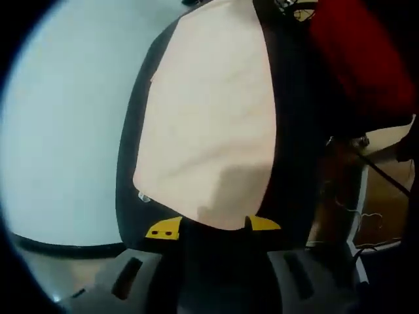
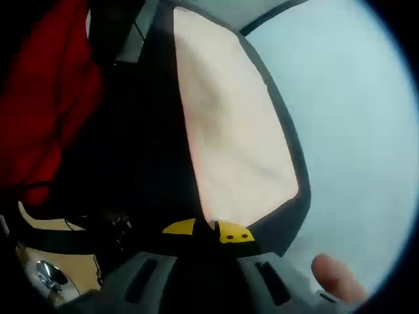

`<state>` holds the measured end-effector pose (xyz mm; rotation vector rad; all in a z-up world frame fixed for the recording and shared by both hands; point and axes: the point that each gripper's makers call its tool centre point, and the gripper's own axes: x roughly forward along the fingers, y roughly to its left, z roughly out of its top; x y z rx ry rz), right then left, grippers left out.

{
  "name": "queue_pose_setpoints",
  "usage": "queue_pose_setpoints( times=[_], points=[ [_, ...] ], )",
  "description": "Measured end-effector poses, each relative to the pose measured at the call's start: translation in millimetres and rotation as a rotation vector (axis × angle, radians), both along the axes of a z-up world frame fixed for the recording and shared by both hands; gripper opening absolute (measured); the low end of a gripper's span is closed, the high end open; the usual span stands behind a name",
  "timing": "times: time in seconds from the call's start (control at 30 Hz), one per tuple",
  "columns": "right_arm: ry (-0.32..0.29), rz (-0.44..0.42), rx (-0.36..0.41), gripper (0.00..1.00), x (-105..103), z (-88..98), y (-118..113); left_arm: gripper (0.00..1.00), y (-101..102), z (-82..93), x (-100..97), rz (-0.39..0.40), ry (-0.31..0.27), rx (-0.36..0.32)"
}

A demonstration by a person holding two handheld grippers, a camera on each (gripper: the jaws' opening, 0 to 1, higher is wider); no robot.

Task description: Fold the towel on the table until its edges align and the towel forms a compact rectangular stack.

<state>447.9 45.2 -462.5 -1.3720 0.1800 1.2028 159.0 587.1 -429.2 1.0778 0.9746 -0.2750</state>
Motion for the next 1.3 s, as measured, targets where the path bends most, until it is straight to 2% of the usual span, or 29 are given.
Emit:
queue_pose_setpoints(
  times=[0.13,0.27,0.33,0.4,0.53,0.73,0.83,0.9,0.97,1.03,1.1,1.23,1.3],
  points=[
    [0.015,0.025,0.003,0.08,1,-5.0,4,0.32,-2,-6.6,-3.8,0.003,0.009,0.004],
    [-0.03,0.052,-0.007,0.08,9,-7.7,7,0.32,-1,-9.7,-6.8,0.012,0.015,0.011],
    [-0.025,0.063,-0.01,0.04,7,-10.0,8,0.32,0,-9.8,-7.8,0.015,0.016,0.019],
    [-0.05,0.094,-0.022,0.04,6,-8.8,7,0.32,1,-9.0,-8.3,0.015,0.014,0.025],
    [-0.058,0.117,-0.019,0.04,6,-10.3,6,0.3,2,-6.5,-8.0,0.028,0.007,0.013],
    [-0.02,0.093,-0.034,0.01,9,-10.5,7,0.3,4,-3.7,-4.7,0.018,0.006,0.041],
    [-0.029,0.075,-0.025,0.0,11,-8.5,7,0.3,5,-0.8,-4.8,0.011,0.006,0.055],
    [-0.052,0.05,0.027,0.0,13,2.7,12,0.3,6,-1.7,-7.8,0.006,0.026,0.08],
    [-0.041,0.043,0.031,0.0,11,5.7,12,0.28,3,-6.4,-8.9,-0.017,0.044,0.089],
    [-0.066,0.043,0.047,0.0,13,11.6,12,0.27,1,-12.5,-8.1,-0.029,0.065,0.092],
    [-0.065,0.031,0.077,0.0,16,18.9,13,0.26,-3,-22.7,-11.1,-0.054,0.112,0.078],
    [-0.052,-0.005,0.122,0.0,21,28.4,12,0.24,0,-33.9,-8.9,-0.056,0.137,0.095],
    [-0.053,-0.004,0.13,0.0,21,29.1,12,0.17,2,-37.6,-9.6,-0.067,0.164,0.124]
  ],
)
